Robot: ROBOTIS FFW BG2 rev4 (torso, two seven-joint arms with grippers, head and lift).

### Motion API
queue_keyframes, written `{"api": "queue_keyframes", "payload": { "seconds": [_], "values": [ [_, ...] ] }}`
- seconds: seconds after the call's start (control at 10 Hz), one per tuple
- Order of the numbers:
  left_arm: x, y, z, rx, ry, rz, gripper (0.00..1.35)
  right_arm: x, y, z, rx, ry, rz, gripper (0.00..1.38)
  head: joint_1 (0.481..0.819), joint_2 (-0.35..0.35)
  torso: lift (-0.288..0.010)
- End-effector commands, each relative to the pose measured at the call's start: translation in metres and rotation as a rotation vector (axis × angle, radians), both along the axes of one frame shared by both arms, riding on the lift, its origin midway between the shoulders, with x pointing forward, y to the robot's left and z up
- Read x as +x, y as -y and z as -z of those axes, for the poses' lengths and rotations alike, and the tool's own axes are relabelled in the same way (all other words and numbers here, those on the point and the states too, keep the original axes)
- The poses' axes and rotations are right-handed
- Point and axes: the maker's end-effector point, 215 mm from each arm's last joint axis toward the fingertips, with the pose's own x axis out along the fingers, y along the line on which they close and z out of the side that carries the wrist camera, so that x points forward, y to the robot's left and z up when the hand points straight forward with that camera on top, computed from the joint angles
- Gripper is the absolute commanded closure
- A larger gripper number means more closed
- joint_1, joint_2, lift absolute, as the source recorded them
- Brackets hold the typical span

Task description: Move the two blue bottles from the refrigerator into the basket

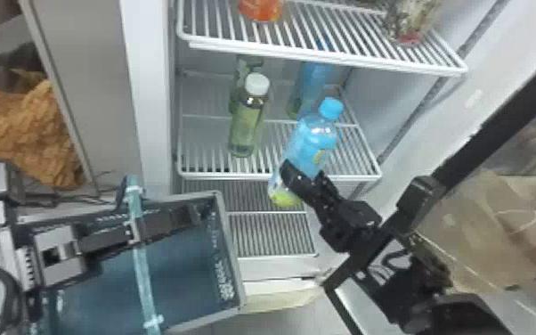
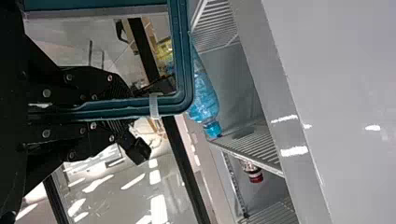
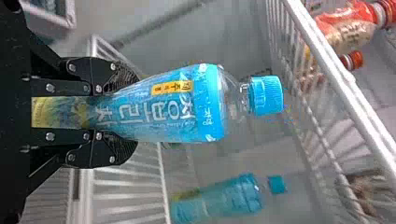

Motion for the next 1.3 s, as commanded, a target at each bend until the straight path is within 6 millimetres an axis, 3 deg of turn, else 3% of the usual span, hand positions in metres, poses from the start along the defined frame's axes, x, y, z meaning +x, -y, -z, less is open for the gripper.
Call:
{"api": "queue_keyframes", "payload": {
  "seconds": [0.0,0.2,0.6,1.0,1.1,1.2],
  "values": [
    [0.0,0.001,0.0,-0.002,-0.001,0.0,1.19,-0.013,-0.019,0.004,0.04,-0.042,-0.055,1.24,0.695,-0.231,-0.216],
    [0.0,0.0,0.001,-0.001,-0.004,0.0,1.19,-0.03,-0.042,-0.01,0.089,-0.058,-0.131,1.24,0.695,-0.196,-0.216],
    [0.001,0.001,0.001,-0.002,-0.002,-0.001,1.19,-0.078,-0.084,-0.02,0.194,-0.167,-0.286,1.24,0.695,-0.134,-0.216],
    [0.002,0.002,-0.001,-0.001,0.002,0.001,1.19,-0.108,-0.108,0.003,0.238,-0.295,-0.384,1.24,0.695,-0.091,-0.216],
    [0.002,0.002,-0.001,-0.003,0.003,0.001,1.19,-0.112,-0.117,0.01,0.258,-0.326,-0.418,1.13,0.695,-0.082,-0.216],
    [0.002,0.003,-0.001,-0.003,0.003,0.003,1.19,-0.119,-0.133,0.016,0.308,-0.355,-0.474,0.79,0.695,-0.07,-0.216]
  ]
}}
